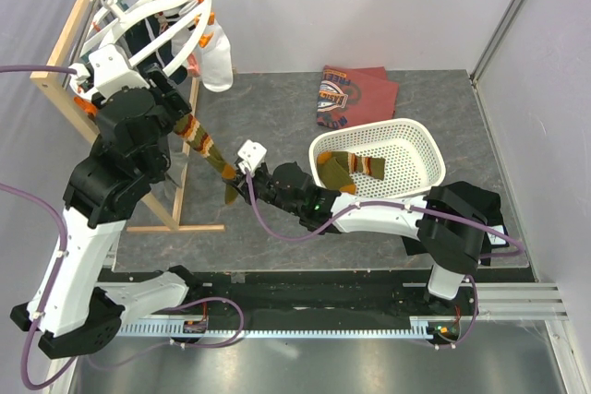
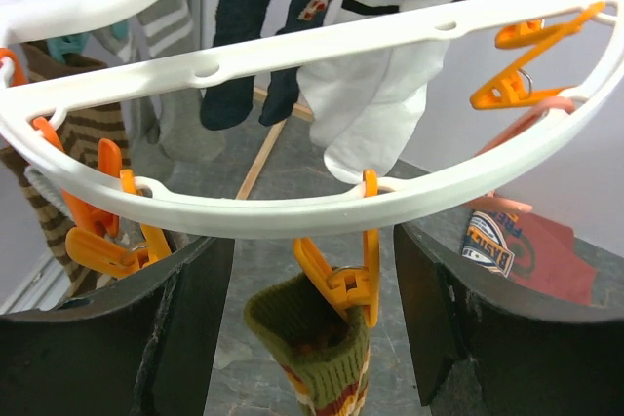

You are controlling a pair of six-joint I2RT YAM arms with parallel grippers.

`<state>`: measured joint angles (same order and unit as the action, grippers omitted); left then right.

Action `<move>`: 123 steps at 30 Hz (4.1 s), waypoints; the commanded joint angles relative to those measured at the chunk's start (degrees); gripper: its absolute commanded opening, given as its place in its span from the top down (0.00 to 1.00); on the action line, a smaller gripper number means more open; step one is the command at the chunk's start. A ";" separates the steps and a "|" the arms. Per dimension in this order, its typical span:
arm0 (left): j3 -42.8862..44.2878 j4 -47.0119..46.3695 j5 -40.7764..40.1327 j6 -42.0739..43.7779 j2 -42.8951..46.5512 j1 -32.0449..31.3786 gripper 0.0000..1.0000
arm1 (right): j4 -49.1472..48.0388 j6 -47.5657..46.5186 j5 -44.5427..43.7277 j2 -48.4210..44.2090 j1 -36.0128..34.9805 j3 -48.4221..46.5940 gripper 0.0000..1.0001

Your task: Remove the socks clipped to the hanger

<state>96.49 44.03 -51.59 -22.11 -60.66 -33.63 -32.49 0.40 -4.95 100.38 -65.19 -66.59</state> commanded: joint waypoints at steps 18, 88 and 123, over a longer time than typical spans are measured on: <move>1.95 0.18 -1.14 -2.41 -4.46 -0.21 0.41 | 0.76 -1.55 1.17 -0.71 -2.22 -3.73 1.00; -2.97 -7.56 32.87 6.55 -2.09 -0.21 0.47 | 37.10 9.63 -14.62 -29.18 32.49 7.35 0.36; -4.90 -10.02 45.44 10.50 12.23 -0.21 0.26 | -7.15 1.71 14.10 16.16 1.03 -29.64 0.21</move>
<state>92.66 35.59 -7.33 -14.46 -49.80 -33.63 -37.87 5.32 9.28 113.82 -63.22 -90.08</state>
